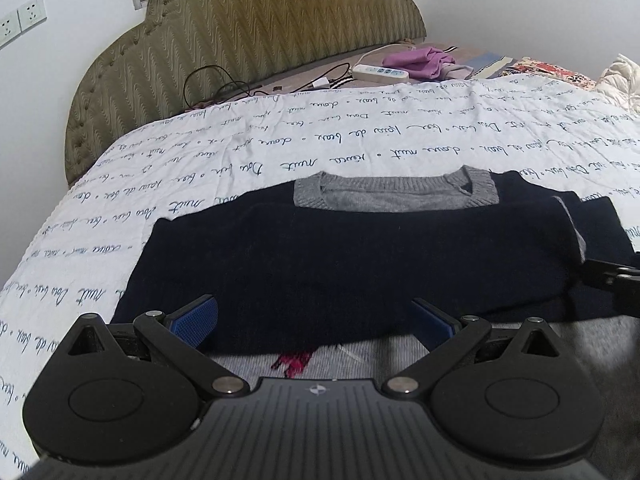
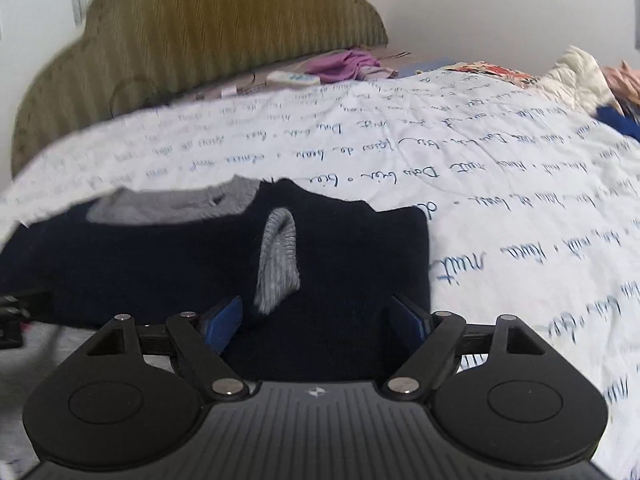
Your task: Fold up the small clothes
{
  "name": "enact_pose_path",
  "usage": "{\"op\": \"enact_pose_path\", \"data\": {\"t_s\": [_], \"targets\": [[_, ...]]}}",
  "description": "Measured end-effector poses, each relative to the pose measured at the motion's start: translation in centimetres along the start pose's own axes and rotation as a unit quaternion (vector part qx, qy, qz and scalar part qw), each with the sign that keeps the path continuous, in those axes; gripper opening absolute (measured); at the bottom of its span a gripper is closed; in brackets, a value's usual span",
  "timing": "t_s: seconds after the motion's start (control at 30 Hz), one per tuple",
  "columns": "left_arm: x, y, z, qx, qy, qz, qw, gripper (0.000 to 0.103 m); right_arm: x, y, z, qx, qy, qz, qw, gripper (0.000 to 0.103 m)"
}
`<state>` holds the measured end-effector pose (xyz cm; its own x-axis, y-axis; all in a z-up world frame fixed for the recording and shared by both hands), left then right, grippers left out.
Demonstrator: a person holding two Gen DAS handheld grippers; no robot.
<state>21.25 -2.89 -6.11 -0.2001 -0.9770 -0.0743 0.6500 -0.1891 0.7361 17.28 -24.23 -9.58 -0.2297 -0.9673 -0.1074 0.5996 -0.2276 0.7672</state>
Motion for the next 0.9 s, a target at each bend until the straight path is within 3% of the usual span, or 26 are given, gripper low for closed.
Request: {"op": "enact_pose_path", "data": {"t_s": [0.17, 0.77, 0.9], "targets": [[0.3, -1.9, 0.9, -0.014, -0.017, 0.018, 0.9996, 0.102, -0.2, -1.8, 2.5, -0.001, 0.012, 0.002, 1.0, 0.081], [-1.6, -7.6, 4.4, -0.027, -0.014, 0.052, 0.9982, 0.102, -2.8, -6.8, 7.6, -0.004, 0.041, 0.034, 0.999, 0.081], [-1.9, -8.5, 4.8, -0.028, -0.02, 0.066, 0.9972, 0.102, -2.9, -7.8, 8.3, -0.002, 0.039, 0.043, 0.998, 0.086]]}}
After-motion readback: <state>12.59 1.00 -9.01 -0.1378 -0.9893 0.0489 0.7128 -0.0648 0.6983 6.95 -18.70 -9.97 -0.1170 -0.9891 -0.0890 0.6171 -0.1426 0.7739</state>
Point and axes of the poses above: each gripper's, at about its wrist camera, not at the fingertips, and z roughly against the way its jaws point, x to its right, y to its top, the point moved 6 cm from there along -z, roughly the way its jaws point, and after that the axes turned 9 degrees about -y, right-handed, at the moved point
